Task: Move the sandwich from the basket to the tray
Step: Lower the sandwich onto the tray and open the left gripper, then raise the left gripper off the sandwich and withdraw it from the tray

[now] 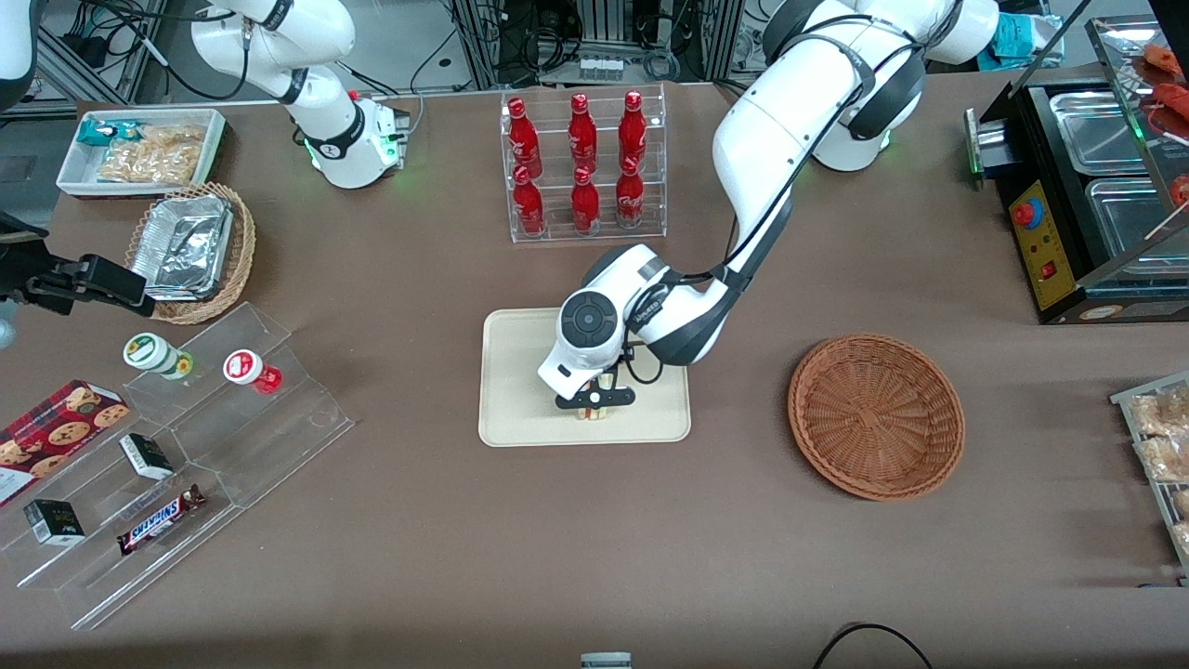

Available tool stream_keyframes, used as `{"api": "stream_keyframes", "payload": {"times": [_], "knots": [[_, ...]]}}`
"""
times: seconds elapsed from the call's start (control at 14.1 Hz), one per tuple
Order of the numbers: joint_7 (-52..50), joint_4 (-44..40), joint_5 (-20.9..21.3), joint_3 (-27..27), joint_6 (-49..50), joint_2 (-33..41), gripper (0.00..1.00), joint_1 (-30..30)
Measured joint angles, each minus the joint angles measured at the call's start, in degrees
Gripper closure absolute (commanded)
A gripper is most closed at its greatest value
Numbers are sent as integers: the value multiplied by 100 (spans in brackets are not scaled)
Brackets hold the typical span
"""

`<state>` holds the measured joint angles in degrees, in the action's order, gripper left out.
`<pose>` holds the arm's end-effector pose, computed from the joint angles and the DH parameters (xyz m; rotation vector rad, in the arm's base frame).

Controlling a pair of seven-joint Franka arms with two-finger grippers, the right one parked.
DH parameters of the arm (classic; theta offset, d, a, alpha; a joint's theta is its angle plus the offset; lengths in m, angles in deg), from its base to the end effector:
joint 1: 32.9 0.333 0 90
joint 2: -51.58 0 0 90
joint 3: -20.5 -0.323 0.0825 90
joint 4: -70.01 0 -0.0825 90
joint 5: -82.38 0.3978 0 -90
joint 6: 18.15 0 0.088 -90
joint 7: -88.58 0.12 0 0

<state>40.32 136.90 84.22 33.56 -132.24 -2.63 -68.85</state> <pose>0.5402 -0.5463 0.2017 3.0965 0.0854 -0.2905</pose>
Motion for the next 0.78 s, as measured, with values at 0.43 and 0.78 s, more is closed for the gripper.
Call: {"api": "stream_keyframes", "payload": {"times": [0.43, 0.78], "knots": [[-13, -252, 5, -122, 732, 601, 0, 161], [407, 105, 7, -163, 1502, 1801, 0, 1142]]}}
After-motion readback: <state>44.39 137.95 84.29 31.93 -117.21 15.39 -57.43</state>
